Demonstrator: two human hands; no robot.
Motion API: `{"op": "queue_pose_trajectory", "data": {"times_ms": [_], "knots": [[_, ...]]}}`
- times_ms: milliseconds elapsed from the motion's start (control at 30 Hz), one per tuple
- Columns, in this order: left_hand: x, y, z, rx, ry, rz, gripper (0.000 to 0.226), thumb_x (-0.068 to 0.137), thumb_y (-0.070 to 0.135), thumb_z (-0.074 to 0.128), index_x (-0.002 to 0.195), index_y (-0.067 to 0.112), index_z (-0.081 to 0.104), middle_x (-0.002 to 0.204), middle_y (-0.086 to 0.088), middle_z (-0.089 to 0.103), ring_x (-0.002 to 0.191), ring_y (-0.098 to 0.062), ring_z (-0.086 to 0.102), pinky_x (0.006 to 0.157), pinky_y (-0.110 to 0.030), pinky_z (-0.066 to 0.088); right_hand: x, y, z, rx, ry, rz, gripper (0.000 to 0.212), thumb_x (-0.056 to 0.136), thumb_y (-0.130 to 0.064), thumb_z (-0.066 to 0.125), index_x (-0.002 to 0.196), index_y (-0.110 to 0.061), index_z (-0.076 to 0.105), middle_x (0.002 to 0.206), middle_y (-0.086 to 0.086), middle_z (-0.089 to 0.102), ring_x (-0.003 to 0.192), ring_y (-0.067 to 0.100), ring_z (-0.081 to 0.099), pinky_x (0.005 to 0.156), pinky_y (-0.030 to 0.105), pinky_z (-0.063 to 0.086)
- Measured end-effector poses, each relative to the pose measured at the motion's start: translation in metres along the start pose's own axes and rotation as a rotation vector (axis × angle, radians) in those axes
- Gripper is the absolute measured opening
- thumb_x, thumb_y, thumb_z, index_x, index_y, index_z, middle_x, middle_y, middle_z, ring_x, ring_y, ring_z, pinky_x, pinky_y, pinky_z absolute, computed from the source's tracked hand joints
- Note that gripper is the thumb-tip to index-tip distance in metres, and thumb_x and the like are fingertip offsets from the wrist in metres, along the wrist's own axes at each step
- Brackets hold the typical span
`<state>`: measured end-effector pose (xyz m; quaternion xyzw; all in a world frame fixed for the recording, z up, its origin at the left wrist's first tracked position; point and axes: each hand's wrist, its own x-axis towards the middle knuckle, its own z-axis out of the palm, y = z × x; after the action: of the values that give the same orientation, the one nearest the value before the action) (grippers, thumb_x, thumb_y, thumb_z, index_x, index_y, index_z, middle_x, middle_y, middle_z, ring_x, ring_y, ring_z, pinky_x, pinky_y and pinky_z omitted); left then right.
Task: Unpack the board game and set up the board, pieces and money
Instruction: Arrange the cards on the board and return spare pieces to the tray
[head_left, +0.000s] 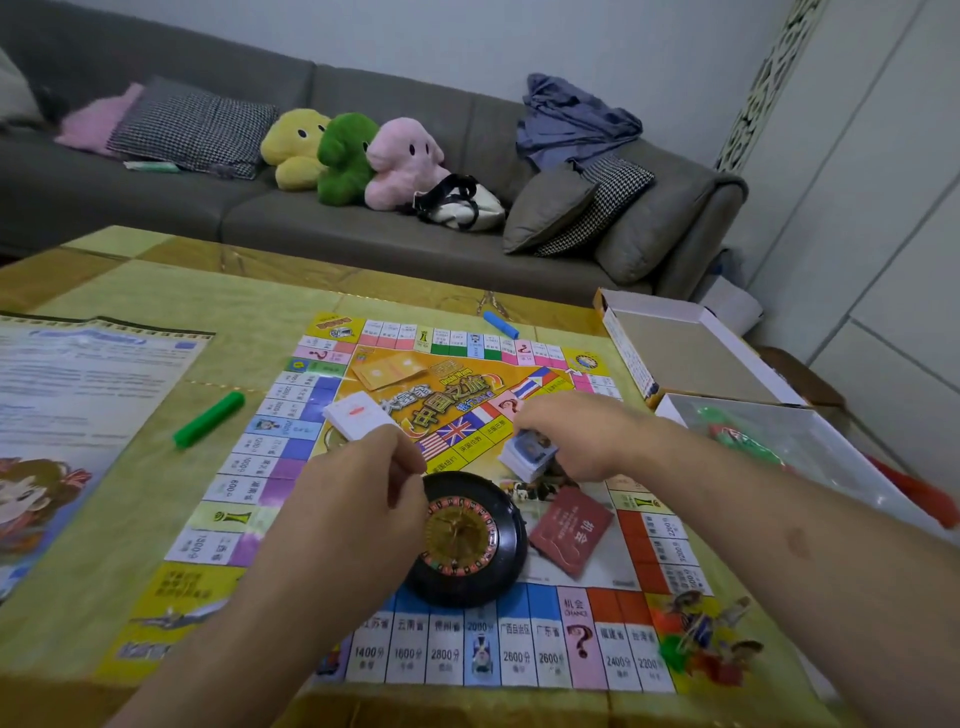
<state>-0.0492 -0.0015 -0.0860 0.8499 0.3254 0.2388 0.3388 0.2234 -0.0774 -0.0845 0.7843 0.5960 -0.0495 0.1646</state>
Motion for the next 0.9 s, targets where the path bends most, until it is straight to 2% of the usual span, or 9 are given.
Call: {"op": "queue_pose_trajectory", "data": {"times_ms": [167,300,467,600,767,833,900], "knots": [[0.002,-0.001,0.002,0.005,0.013,-0.002,0.012,0.097,0.021,0.062,0.091,0.032,0.062,0.076,0.017,0.066,0.073,0.002,0.06,0.06,-0.017,0.042,0.009,0.001,-0.005,0.017,-0.026,-0.017,0.037,0.086,-0.014,0.076,0.117,-0.024,0.059,0.116,-0.001,0.06,0.105,0.024,0.058,0.084,0.045,0.056],[0.003,-0.002,0.004,0.015,0.005,-0.001,0.011,0.098,0.021,0.062,0.094,0.031,0.063,0.078,0.016,0.066,0.074,-0.002,0.062,0.064,-0.024,0.048,0.014,0.003,-0.008,0.042,-0.068,-0.028,0.043,0.083,-0.017,0.083,0.116,-0.025,0.056,0.115,-0.003,0.055,0.102,0.02,0.053,0.074,0.033,0.043],[0.006,-0.002,0.003,0.011,0.008,-0.006,0.011,0.097,0.02,0.062,0.095,0.031,0.063,0.078,0.016,0.066,0.075,-0.001,0.062,0.064,-0.025,0.05,0.018,0.004,-0.009,0.056,-0.087,-0.03,0.045,0.081,-0.014,0.083,0.107,-0.028,0.049,0.108,-0.005,0.049,0.095,0.017,0.049,0.063,0.028,0.035],[0.007,-0.002,0.005,0.009,0.004,-0.014,0.011,0.098,0.02,0.061,0.096,0.03,0.063,0.079,0.015,0.066,0.075,0.0,0.061,0.065,-0.024,0.05,0.018,0.004,-0.009,0.085,-0.105,-0.013,0.047,0.081,-0.01,0.081,0.109,-0.026,0.047,0.105,-0.005,0.051,0.096,0.021,0.054,0.067,0.034,0.043],[0.006,0.001,0.005,0.025,-0.011,-0.014,0.01,0.099,0.021,0.06,0.098,0.03,0.064,0.082,0.015,0.066,0.076,-0.001,0.062,0.066,-0.026,0.053,0.018,0.007,-0.004,0.061,-0.143,-0.001,0.045,0.085,-0.013,0.078,0.117,-0.025,0.048,0.112,0.001,0.056,0.1,0.024,0.057,0.075,0.041,0.052],[0.005,0.002,0.005,0.025,-0.027,-0.025,0.011,0.099,0.022,0.059,0.098,0.031,0.064,0.083,0.015,0.066,0.076,-0.001,0.062,0.063,-0.022,0.051,0.017,0.007,-0.002,0.054,-0.168,0.009,0.038,0.088,-0.016,0.078,0.117,-0.02,0.054,0.111,0.003,0.056,0.101,0.026,0.057,0.083,0.044,0.055],[0.006,0.001,0.007,0.009,-0.045,-0.037,0.012,0.099,0.021,0.06,0.097,0.032,0.064,0.083,0.015,0.066,0.076,0.0,0.063,0.058,-0.014,0.047,0.011,0.009,-0.007,0.134,-0.167,0.052,0.041,0.088,-0.024,0.082,0.12,-0.021,0.056,0.113,0.001,0.058,0.103,0.025,0.058,0.086,0.042,0.054]]}}
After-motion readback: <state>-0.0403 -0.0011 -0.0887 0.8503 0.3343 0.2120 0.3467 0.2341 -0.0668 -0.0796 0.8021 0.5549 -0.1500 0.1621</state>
